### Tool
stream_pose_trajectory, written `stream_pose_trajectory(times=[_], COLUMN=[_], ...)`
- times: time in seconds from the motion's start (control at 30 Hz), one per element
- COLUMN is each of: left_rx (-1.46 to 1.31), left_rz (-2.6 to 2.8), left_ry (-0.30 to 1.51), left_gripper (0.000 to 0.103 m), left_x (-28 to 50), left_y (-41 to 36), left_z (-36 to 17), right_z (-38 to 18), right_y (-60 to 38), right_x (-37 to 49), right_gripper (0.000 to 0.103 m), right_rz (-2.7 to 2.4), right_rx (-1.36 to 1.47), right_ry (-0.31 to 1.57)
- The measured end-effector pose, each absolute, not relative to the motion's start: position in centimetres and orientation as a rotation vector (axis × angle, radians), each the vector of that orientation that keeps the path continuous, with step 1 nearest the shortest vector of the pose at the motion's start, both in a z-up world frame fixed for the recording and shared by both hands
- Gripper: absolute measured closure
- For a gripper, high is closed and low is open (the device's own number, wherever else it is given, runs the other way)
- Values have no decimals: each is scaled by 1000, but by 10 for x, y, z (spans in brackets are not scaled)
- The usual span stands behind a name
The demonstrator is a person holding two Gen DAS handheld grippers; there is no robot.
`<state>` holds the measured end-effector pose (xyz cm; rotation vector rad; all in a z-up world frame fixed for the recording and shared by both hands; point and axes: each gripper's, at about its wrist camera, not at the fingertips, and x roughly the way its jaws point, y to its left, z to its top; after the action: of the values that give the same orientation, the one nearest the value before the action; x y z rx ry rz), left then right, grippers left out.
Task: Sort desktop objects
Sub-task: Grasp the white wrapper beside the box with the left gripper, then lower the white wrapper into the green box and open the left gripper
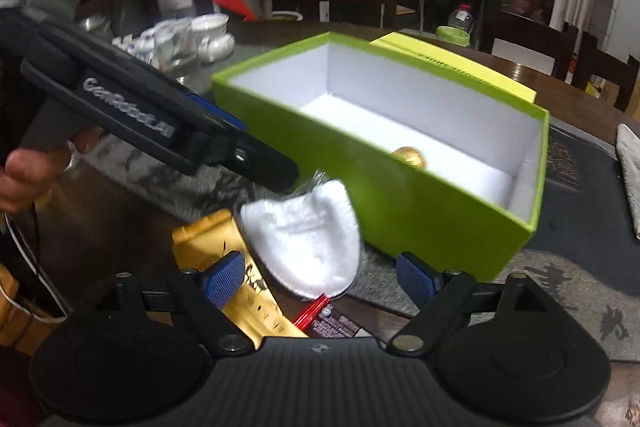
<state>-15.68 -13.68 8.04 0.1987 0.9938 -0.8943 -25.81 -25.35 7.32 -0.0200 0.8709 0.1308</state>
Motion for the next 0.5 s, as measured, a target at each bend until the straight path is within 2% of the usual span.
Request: stream_pose_trajectory(times=[0.17, 0.27, 0.37, 0.43, 0.5], left_rx=[194, 191, 188, 194, 190], left_rz=[-877, -886, -891, -891, -894], left_ry=[1039, 1053, 1071, 1078, 1090], left_gripper=[35, 39, 48, 57, 62], left_x=[-151, -151, -149, -149, -149], left_y=[-143, -145, -147, -149, -151], left_z=[64, 59, 55, 52, 50], right_z=[57, 51, 47, 44, 42], right_y=[-253, -255, -252, -249, -247], right_x=[-251, -246, -244, -242, -240], right_gripper=[18, 18, 19, 21, 24], right_rz=[118, 112, 119, 119, 116], right_rx=[-9, 18, 17, 3, -6], right_ry=[891, 901, 907, 906, 908])
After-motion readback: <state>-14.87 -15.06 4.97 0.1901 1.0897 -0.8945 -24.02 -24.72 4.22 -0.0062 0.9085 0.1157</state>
